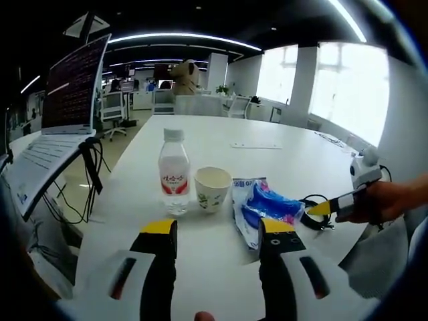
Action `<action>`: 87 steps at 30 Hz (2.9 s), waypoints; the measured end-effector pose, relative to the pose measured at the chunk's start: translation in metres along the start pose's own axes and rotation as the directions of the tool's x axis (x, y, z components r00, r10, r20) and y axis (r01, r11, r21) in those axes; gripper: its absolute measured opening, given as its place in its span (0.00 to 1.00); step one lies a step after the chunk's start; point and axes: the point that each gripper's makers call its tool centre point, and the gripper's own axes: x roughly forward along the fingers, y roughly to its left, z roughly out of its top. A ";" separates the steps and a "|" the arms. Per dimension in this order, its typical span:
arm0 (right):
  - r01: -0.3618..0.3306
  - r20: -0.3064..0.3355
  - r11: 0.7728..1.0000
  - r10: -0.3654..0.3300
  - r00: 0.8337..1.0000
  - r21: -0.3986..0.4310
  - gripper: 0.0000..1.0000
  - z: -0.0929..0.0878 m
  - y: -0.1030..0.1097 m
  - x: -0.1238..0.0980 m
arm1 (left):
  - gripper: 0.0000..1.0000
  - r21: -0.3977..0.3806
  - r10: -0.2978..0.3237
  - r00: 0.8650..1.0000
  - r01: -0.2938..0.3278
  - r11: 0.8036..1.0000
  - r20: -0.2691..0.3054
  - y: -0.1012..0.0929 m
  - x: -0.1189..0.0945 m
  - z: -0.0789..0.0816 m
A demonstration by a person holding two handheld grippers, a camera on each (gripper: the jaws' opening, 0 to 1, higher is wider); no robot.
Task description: Arrange the tabletop items into an orderly group along one side of the table until the central work area is clear of visible clutter.
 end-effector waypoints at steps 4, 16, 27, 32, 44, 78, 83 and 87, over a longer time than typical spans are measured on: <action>0.015 -0.003 1.000 -0.015 1.000 0.023 0.30 0.002 0.000 0.006 | 0.48 0.000 -0.002 1.000 0.002 1.000 0.001 0.000 0.001 0.001; 0.080 -0.025 0.990 -0.078 0.997 0.116 0.28 0.004 -0.012 0.026 | 0.48 -0.006 0.005 1.000 -0.005 1.000 0.006 0.003 -0.001 0.002; 0.113 -0.028 0.980 -0.110 0.994 0.161 0.19 0.003 -0.023 0.028 | 0.48 -0.011 0.015 1.000 -0.015 1.000 0.004 0.007 -0.004 0.000; 0.104 -0.038 0.979 -0.099 0.994 0.175 0.12 -0.001 -0.023 0.028 | 0.48 -0.010 0.012 1.000 -0.012 1.000 0.002 0.005 -0.004 -0.001; 0.111 -0.026 0.983 -0.108 0.994 0.149 0.00 -0.003 -0.027 0.020 | 0.48 -0.014 0.003 1.000 -0.003 1.000 0.000 0.002 -0.001 -0.003; 0.105 0.062 0.986 -0.114 0.992 0.132 0.00 0.025 -0.040 -0.006 | 0.48 -0.025 0.001 1.000 -0.002 1.000 -0.006 0.002 -0.002 -0.006; 0.108 0.094 0.985 -0.121 0.988 0.136 0.00 0.040 -0.046 -0.012 | 0.48 -0.023 -0.002 1.000 0.002 1.000 -0.005 0.002 -0.001 -0.006; 0.115 0.114 0.984 -0.131 0.985 0.138 0.00 0.049 -0.051 -0.018 | 0.48 -0.021 -0.004 1.000 0.003 1.000 -0.005 0.001 -0.001 -0.006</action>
